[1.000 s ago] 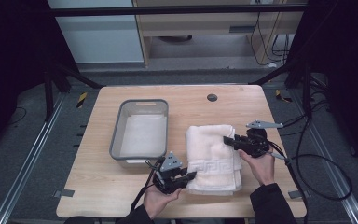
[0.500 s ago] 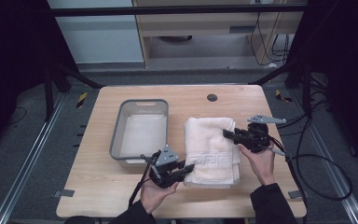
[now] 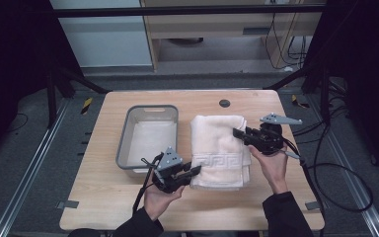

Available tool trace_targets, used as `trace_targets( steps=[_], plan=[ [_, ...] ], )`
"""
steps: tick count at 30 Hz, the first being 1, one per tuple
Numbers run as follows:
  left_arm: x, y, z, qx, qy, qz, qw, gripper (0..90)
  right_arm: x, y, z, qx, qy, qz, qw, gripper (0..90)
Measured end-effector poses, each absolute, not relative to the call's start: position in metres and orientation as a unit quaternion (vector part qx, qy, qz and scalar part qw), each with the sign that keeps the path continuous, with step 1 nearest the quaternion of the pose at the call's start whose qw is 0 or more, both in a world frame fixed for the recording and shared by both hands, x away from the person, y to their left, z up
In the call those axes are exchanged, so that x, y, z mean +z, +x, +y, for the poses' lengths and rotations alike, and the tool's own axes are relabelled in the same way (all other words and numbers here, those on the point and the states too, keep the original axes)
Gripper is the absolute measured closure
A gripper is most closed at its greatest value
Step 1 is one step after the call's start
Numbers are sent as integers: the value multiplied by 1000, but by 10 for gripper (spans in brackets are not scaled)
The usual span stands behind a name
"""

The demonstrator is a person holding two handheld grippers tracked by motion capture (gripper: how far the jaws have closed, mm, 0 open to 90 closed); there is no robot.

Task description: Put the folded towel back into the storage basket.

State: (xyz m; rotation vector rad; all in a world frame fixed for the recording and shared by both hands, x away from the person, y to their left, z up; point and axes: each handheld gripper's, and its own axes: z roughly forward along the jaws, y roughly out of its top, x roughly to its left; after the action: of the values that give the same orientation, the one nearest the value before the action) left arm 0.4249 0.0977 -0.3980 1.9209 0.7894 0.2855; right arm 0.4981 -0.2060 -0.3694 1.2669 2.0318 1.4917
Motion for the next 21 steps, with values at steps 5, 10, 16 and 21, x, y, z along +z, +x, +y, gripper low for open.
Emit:
trace_targets(
  steps=[5,10,16,21],
  plan=[
    [-395,427,100,122,789,330,504,738,-364,501,-201,528,442,706,166,678],
    [-391,430,107,128,784,334,507,738,-361,505,-196,530,442,705,168,678],
    [-387,432,113,135,778,339,511,738,-354,508,-189,531,438,705,172,678],
    [-382,435,119,140,771,341,519,738,-346,512,-183,534,434,705,174,678]
  ],
)
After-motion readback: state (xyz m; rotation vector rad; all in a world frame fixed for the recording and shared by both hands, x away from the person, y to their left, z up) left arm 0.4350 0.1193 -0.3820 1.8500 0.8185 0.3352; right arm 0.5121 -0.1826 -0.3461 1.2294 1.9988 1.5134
